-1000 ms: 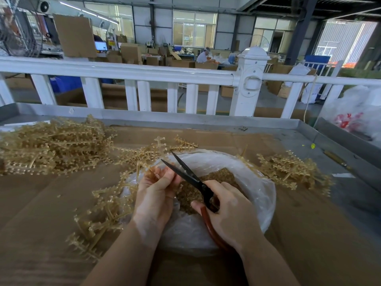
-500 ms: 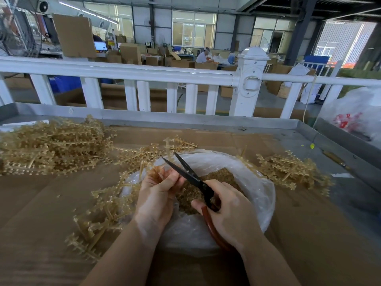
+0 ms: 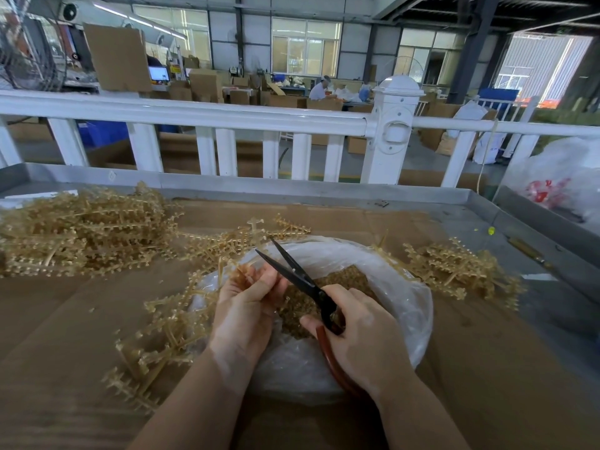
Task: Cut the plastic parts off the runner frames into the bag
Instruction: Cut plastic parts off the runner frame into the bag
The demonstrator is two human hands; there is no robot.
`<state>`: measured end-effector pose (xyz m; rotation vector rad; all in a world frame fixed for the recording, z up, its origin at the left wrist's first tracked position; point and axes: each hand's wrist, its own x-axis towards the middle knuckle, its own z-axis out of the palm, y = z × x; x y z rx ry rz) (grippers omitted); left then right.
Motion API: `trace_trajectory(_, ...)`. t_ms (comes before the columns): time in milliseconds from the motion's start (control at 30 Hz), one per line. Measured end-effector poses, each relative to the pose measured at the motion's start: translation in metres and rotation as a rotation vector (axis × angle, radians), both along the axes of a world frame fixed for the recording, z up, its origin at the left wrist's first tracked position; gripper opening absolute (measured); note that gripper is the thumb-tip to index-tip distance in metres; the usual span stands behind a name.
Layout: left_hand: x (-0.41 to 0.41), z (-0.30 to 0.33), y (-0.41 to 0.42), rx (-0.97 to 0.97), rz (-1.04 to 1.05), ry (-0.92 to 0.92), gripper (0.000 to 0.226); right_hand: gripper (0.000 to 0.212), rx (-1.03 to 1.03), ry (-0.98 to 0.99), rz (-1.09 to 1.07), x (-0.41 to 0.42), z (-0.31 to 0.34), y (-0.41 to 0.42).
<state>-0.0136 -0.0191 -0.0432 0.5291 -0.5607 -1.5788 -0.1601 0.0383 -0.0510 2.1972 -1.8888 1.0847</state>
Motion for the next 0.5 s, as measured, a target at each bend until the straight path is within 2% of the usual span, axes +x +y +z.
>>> trace_trajectory(133, 0.0003, 0.0006, 0.0002, 0.009, 0.042, -0.006, 0.023, 0.045, 0.030, 0.027, -0.012, 0.0006, -0.0015, -0.0001)
trace_trajectory(267, -0.0002, 0.0020, 0.0014, -0.015, 0.041, -0.011, 0.015, 0.048, 0.040, 0.029, -0.012, 0.0001, -0.0008, -0.0006)
trace_trajectory(400, -0.0023, 0.0034, 0.0022, -0.019, 0.029, -0.076, 0.023, 0.050, 0.047, 0.005, 0.005, -0.0003, 0.0001, -0.0004)
trace_trajectory(500, -0.0029, 0.0030, 0.0025, -0.006, 0.031, -0.057, 0.026, 0.050, 0.048, -0.017, 0.024, -0.0003, 0.0012, -0.0001)
